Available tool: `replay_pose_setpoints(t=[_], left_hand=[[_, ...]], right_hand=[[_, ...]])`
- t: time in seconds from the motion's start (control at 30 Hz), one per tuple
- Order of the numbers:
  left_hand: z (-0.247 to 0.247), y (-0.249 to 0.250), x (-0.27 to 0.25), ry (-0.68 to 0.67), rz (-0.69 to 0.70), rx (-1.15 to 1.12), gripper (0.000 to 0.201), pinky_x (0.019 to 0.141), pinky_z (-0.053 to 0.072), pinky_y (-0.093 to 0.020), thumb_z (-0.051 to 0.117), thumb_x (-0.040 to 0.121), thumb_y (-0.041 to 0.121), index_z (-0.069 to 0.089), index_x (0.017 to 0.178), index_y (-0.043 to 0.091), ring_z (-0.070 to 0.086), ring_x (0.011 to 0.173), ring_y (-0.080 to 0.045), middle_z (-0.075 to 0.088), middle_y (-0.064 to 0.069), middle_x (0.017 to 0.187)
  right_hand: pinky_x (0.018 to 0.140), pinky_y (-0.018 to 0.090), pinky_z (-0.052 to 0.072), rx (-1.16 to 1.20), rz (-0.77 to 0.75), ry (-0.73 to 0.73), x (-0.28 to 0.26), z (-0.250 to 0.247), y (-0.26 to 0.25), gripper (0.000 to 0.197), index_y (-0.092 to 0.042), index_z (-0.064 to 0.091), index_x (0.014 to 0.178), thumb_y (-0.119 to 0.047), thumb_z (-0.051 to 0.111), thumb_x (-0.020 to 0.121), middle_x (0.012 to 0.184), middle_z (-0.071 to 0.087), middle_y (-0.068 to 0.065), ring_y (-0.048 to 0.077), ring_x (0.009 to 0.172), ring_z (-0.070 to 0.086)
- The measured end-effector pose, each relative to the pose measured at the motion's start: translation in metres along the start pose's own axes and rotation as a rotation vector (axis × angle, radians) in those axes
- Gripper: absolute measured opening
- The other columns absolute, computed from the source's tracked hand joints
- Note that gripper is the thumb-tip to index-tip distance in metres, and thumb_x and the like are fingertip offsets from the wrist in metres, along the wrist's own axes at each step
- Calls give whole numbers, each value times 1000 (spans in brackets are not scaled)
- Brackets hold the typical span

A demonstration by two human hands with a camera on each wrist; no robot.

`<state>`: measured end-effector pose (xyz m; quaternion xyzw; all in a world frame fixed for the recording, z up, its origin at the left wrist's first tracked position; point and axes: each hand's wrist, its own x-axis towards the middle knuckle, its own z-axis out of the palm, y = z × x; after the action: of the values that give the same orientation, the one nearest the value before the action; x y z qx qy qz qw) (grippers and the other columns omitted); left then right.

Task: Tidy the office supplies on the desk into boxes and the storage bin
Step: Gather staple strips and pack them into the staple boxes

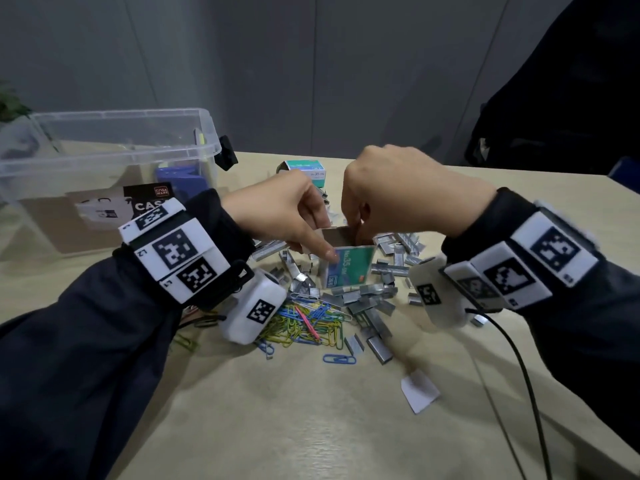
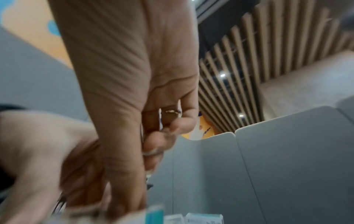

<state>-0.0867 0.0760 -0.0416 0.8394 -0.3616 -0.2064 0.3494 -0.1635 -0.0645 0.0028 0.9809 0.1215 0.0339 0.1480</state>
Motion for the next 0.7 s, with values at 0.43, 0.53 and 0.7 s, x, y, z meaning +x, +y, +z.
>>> replay_pose_setpoints(t=[0.43,0.53,0.7], left_hand=[[7,9,-3,53,59,272,48,59,55,-27,84,64,43,66,101,18,63,64,-11,71,-1,90],[9,13,-5,99,64,336,57,67,53,-27,82,63,49,64,108,19,61,74,-6,67,1,99],[12,18,-6,152,55,355,64,83,53,-31,74,62,61,63,111,22,60,93,-10,64,5,103]], right_hand=[[60,22,53,329,426,-561,-32,30,70,32,-10,76,85,-41,79,77,72,76,-2,11,71,72],[56,19,49,257,456,-670,-40,37,68,43,-10,77,88,-45,85,66,73,75,-3,13,72,68],[67,24,49,141,426,-775,-38,52,56,41,-11,77,89,-44,86,66,63,68,-6,13,68,61]])
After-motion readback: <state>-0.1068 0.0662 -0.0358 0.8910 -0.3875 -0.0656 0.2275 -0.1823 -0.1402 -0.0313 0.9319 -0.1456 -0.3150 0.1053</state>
